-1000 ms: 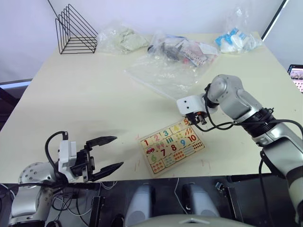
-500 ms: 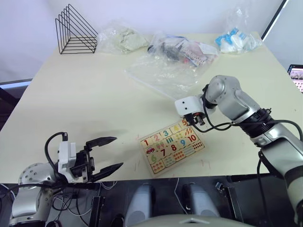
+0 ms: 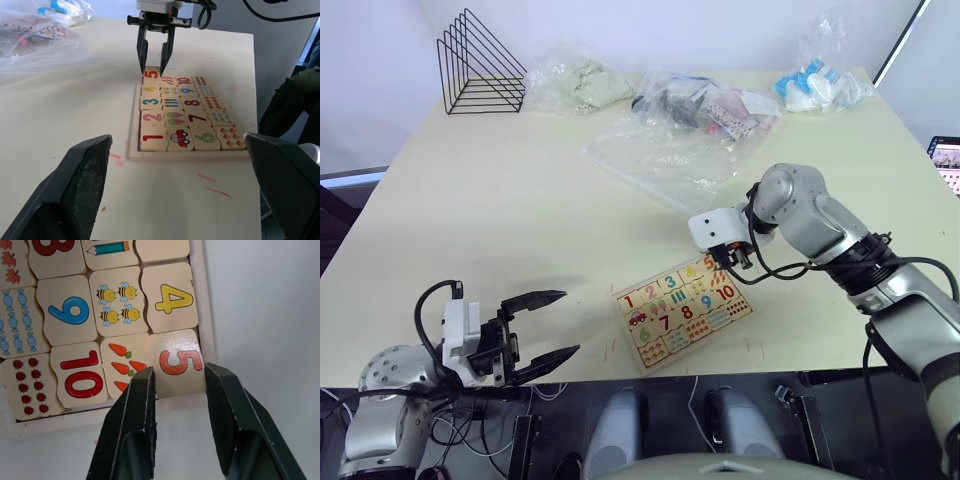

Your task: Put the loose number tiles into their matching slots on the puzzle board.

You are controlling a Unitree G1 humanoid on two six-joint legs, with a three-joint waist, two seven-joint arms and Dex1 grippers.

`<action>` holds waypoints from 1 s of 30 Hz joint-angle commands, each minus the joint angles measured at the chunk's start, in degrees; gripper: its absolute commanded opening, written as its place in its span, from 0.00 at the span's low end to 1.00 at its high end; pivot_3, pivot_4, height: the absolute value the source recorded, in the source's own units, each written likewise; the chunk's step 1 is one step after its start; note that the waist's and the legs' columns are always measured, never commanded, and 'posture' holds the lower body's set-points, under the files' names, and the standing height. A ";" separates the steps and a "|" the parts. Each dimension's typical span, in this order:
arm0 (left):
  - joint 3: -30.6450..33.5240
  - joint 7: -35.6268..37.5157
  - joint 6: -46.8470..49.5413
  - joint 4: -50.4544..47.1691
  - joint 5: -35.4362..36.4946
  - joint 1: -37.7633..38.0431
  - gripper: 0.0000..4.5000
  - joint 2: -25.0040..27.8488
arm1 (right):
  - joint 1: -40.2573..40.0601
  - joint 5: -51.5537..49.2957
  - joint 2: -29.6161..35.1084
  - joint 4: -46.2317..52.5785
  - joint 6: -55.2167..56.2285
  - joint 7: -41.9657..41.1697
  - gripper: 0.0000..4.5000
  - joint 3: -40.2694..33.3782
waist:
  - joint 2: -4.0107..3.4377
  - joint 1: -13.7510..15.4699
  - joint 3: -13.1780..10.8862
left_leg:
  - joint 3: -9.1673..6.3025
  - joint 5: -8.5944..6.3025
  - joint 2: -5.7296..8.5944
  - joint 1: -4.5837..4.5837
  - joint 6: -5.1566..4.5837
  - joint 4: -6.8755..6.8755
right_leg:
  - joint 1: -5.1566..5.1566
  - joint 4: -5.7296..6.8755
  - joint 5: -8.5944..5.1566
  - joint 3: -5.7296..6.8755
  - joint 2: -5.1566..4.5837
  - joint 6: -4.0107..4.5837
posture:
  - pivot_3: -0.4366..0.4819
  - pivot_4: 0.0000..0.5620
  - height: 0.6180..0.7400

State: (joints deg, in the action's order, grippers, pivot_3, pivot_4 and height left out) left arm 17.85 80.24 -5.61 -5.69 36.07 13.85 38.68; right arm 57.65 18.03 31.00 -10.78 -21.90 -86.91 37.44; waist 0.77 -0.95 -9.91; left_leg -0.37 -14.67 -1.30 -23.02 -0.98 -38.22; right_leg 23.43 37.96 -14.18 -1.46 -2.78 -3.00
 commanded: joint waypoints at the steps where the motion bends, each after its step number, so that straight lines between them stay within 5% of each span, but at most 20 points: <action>1: 1.11 0.23 -0.91 -0.58 0.42 0.40 1.00 0.13 | 0.14 0.10 -0.37 1.68 0.57 0.39 0.19 -0.36 | 0.00 0.00 0.00 | 0.00 0.00 0.00 0.00 0.00 0.00 | 0.00 0.00 0.00 0.00 0.00 0.00 | 0.48 0.27 1.00; 12: 1.02 0.13 -1.06 -0.40 0.26 0.13 1.00 0.13 | 0.27 0.01 -0.29 0.56 2.16 0.42 0.19 -0.39 | 0.00 0.00 0.00 | 0.00 0.00 0.00 0.00 0.00 0.00 | 0.00 0.00 0.00 0.00 0.00 0.00 | 0.48 0.27 1.00; 15: 0.92 -0.05 -1.24 -0.12 0.03 -0.33 1.00 0.09 | 0.11 -0.15 0.00 0.47 3.08 0.15 0.52 -0.39 | 0.00 0.00 0.00 | 0.00 0.00 0.00 0.00 0.00 0.00 | 0.00 0.00 0.00 0.00 0.00 0.00 | 0.48 0.27 1.00; 18: 0.85 -0.15 -1.31 -0.11 -0.04 -0.45 1.00 0.04 | 0.11 -0.04 0.00 0.28 3.00 0.21 0.74 -0.57 | 0.00 0.00 0.00 | 0.00 0.00 0.00 0.00 0.00 0.00 | 0.00 0.00 0.00 0.00 0.00 0.00 | 0.48 0.27 1.00; 30: 0.33 -0.37 -1.12 -0.06 -0.31 -1.35 1.00 -0.14 | -0.58 -7.72 0.76 2.44 -2.97 -0.87 0.69 -7.28 | -0.01 0.08 0.00 | -0.02 0.00 -0.01 -0.01 0.00 0.01 | 0.00 -0.01 0.00 0.01 -0.01 0.00 | 0.48 0.27 1.00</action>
State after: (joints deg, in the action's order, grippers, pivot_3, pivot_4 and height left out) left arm 17.58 79.95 -6.07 -5.55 35.56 12.45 38.55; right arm 57.24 12.71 30.77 -10.82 -23.61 -87.15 33.24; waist 0.76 -0.87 -9.92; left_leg -0.39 -14.67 -1.31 -23.03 -0.98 -38.21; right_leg 23.43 37.95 -14.17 -1.45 -2.79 -3.01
